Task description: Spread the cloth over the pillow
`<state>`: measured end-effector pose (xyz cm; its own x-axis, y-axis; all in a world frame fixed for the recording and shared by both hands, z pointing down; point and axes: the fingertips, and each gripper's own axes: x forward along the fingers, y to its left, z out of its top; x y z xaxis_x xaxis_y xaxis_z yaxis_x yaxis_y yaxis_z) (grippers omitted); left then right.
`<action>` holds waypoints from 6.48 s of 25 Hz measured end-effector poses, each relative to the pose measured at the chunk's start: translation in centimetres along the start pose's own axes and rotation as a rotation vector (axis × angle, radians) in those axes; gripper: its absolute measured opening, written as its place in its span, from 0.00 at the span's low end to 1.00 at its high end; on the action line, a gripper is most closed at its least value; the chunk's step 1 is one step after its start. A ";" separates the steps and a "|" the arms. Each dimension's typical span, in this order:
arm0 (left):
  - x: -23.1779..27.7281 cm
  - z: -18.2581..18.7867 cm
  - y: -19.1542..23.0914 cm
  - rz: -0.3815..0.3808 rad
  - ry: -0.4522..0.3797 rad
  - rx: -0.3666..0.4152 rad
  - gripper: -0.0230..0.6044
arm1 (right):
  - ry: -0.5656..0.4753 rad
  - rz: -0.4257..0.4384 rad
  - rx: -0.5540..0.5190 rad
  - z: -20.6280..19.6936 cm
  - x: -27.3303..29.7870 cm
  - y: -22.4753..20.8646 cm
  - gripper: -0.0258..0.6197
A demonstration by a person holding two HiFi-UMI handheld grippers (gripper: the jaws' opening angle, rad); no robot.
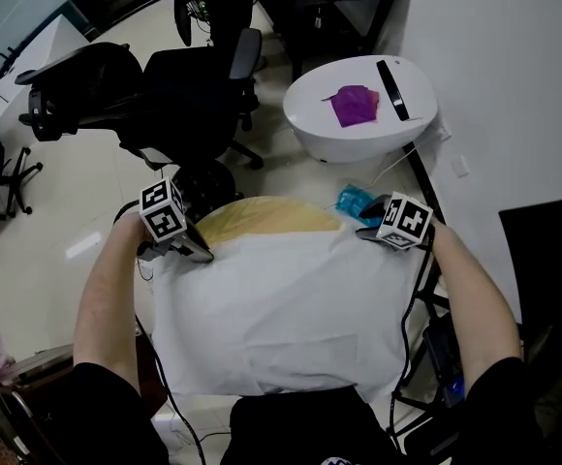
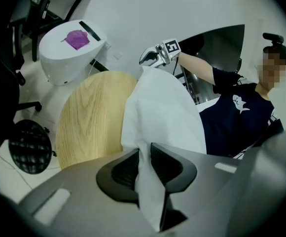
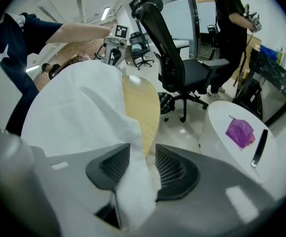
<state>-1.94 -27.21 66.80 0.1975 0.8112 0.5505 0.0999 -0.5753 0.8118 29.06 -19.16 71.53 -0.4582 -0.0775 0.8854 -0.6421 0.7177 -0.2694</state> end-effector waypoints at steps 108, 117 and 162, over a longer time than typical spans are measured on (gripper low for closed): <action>11.6 -28.4 -19.4 1.296 -0.175 -0.213 0.04 | -0.079 -0.575 0.248 -14.9 -3.5 32.9 0.29; 13.6 -29.7 -18.7 1.264 -0.151 -0.212 0.04 | -0.003 -0.600 0.280 -17.6 -2.4 33.0 0.29; 9.4 -30.3 -12.7 0.741 -0.446 -0.052 0.36 | -0.284 -0.535 0.000 12.9 2.4 46.3 0.29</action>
<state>-30.87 -9.10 67.57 0.5589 0.1057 0.8225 -0.2487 -0.9248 0.2878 -9.70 5.00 56.27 -0.2183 -0.6093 0.7623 -0.8286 0.5284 0.1851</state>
